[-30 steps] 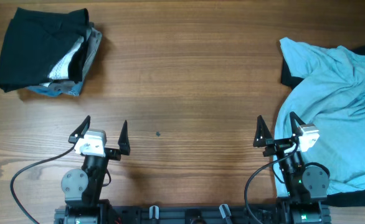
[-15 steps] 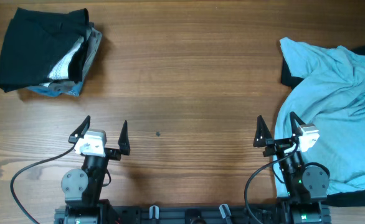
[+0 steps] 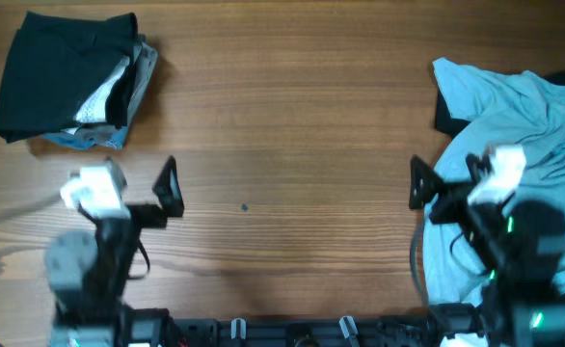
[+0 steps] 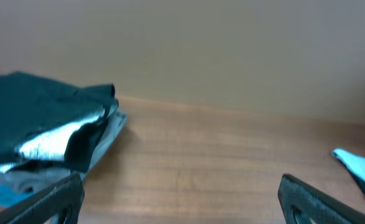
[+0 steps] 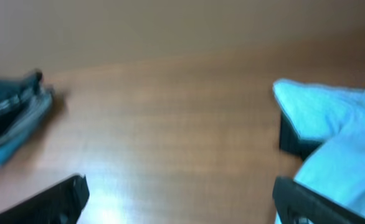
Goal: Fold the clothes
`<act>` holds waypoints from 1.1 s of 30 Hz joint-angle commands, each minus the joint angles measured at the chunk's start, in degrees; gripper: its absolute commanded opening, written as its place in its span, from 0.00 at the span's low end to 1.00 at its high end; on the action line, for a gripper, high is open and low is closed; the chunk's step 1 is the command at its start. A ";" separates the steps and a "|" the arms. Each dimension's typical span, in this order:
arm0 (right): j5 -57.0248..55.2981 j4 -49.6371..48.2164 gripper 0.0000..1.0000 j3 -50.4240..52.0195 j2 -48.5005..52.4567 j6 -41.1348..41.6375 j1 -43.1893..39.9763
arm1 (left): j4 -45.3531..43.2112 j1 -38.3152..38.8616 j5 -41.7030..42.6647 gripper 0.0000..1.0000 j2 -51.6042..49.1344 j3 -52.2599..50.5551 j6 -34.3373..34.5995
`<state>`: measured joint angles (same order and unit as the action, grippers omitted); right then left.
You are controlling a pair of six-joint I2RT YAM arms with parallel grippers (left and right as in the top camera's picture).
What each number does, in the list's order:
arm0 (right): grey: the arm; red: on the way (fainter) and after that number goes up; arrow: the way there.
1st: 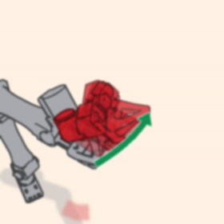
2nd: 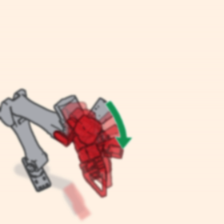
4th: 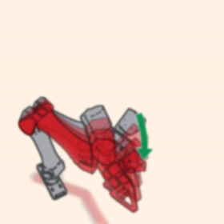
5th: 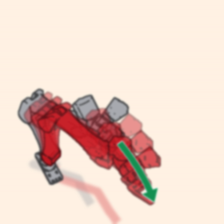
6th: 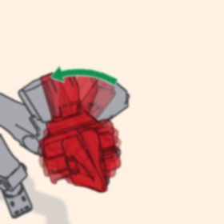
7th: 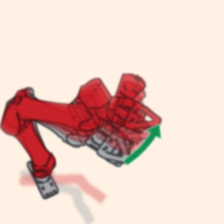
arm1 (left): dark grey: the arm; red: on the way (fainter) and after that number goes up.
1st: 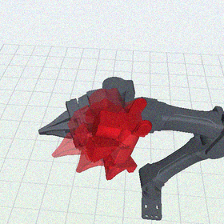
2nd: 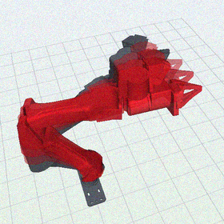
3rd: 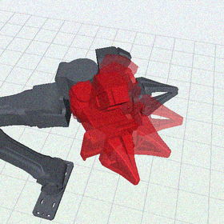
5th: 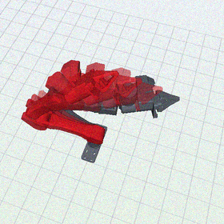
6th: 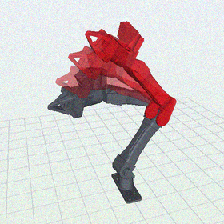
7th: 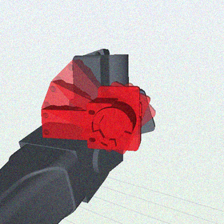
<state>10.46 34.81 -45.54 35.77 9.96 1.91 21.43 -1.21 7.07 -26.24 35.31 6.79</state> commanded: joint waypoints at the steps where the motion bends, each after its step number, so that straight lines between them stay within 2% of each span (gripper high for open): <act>1: 11.15 10.38 1.00 -18.12 20.28 -6.99 -0.28 | 10.54 0.20 0.76 1.00 -17.77 16.13 1.20; 2: 15.26 14.84 1.00 -24.68 27.39 -7.02 -0.28 | 15.67 0.22 1.70 1.00 -23.91 21.97 1.20; 6: 18.95 22.67 1.00 -38.86 45.40 -7.02 -0.31 | 23.04 0.22 1.64 1.00 -35.15 30.86 1.18; 9: 13.03 15.50 0.98 -40.57 53.51 -6.38 -1.60 | 23.58 0.22 2.86 1.00 -38.29 31.32 1.20; 12: -9.18 5.42 0.95 -40.54 60.43 3.98 -3.98 | 24.85 0.22 4.26 1.00 -38.27 31.32 1.20; 14: -13.57 -0.61 0.94 -40.54 64.98 4.31 -5.40 | 25.42 0.20 4.24 1.00 -38.27 31.32 1.20; 18: -13.42 -8.68 0.86 -40.54 73.66 3.93 -7.28 | 25.66 0.22 4.24 1.00 -38.27 31.30 1.18; 21: -11.56 -13.25 0.86 -40.54 79.52 3.74 -7.41 | 25.66 0.22 4.24 1.00 -38.27 31.30 1.18; 28: -18.43 -20.48 0.82 -40.50 89.33 5.46 -9.18 | 25.81 0.22 4.24 1.00 -38.29 31.30 1.18; 30: -18.45 -21.46 0.78 -40.50 89.92 6.01 -9.55 | 25.79 0.22 4.24 1.00 -38.38 31.30 1.20; 32: -18.45 -22.16 0.65 -40.50 90.03 6.97 -9.66 | 25.79 0.22 4.24 0.95 -38.69 31.30 1.20; 33: -18.43 -22.03 0.62 -40.41 90.07 7.17 -9.66 | 25.86 0.22 4.26 0.92 -38.86 31.30 1.20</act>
<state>-6.50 13.13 -84.95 124.86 15.66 -7.73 47.22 -1.17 10.57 -64.88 65.43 7.68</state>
